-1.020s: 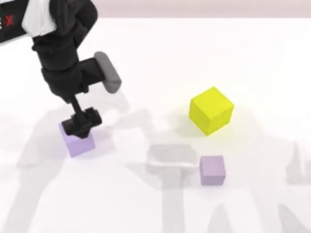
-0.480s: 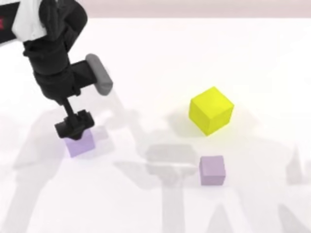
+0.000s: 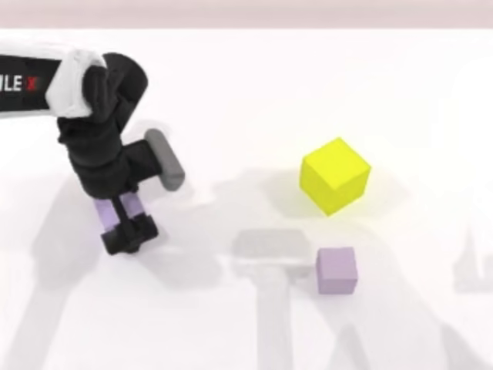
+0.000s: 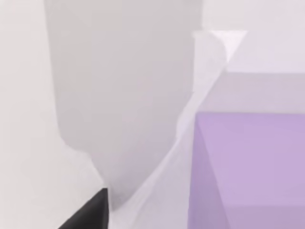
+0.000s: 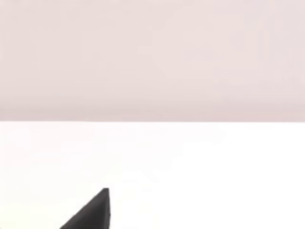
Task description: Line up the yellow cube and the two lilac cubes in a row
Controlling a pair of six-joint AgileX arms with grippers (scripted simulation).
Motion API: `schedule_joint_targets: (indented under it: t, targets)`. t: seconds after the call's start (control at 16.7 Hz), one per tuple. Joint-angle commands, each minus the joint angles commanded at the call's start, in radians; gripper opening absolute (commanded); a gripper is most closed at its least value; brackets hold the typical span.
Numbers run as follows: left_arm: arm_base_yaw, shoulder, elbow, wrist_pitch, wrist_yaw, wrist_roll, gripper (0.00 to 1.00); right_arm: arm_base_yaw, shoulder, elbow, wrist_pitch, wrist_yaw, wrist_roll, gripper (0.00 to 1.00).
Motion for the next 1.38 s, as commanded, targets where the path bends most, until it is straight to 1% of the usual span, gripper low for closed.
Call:
schedule_joint_targets:
  t: [0.3,1.08,1.14,1.38]
  targets:
    - [0.0,0.006,-0.01,0.015,0.0,0.0,1.0,0.0,0.0,0.0,0.0,0.0,0.0,1.0]
    - [0.0,0.006,-0.01,0.015,0.0,0.0,0.02,0.0,0.0,0.0,0.0,0.0,0.0,1.0]
    - [0.0,0.006,-0.01,0.015,0.0,0.0,0.0,0.0,0.0,0.0,0.0,0.0,0.0,1.0]
    - [0.0,0.006,-0.01,0.015,0.0,0.0,0.0,0.0,0.0,0.0,0.0,0.0,0.0,1.0]
